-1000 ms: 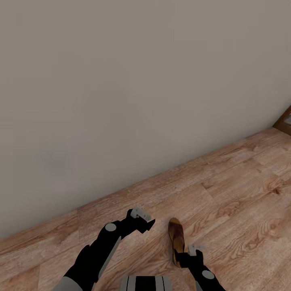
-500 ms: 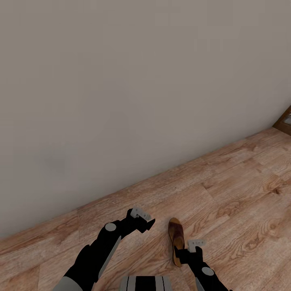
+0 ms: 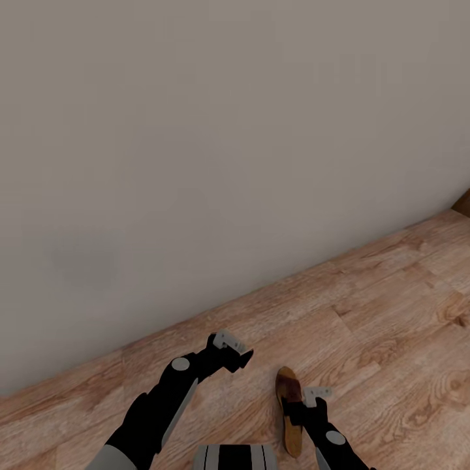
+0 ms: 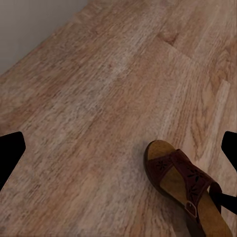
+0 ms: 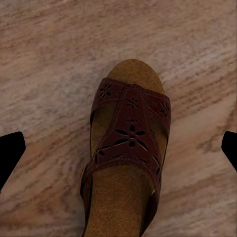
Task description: Pick up the two gym shoes and the two sandals from the corridor floor and place them onto the hallstand (shoe rack) in the corridor, making sure they are on the rack and not on the floor. Arrange them so the two gym shoes are next to each other and the two sandals are next to each other.
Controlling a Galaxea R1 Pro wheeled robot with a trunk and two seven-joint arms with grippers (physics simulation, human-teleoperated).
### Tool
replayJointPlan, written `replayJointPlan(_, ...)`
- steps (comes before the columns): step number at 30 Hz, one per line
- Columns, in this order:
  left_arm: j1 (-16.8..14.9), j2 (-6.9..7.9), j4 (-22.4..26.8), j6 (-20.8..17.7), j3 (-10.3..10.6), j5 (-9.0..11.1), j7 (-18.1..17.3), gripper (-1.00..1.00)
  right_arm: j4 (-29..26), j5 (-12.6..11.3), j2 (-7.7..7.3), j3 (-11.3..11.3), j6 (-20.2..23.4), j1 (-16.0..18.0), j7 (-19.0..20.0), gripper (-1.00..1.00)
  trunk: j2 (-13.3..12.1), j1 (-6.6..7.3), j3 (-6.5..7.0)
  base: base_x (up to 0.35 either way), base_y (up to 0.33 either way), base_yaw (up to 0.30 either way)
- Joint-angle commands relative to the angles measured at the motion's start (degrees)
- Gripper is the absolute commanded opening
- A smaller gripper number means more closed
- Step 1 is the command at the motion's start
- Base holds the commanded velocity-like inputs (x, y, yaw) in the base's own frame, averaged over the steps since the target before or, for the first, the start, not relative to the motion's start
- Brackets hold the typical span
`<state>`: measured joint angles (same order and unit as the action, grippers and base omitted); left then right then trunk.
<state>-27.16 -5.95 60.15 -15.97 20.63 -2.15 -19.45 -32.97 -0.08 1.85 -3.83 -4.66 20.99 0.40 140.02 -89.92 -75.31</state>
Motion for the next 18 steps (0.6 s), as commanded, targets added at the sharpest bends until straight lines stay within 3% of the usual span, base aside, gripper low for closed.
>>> replayJointPlan(1,0.0,-0.02,0.2,-0.3,-0.1,-0.2,-0.2,1.0,0.0,0.0,-0.01,0.0,-0.2,0.0,0.0,1.0,0.0,0.0,-0.05,0.032,0.0,0.007)
replayJointPlan(18,-0.1,-0.08,0.4,-0.3,-0.1,-0.2,-0.2,1.0,0.2,0.0,-0.01,0.0,-0.2,0.0,0.0,1.0,0.0,0.0,-0.07,0.005,0.0,0.001)
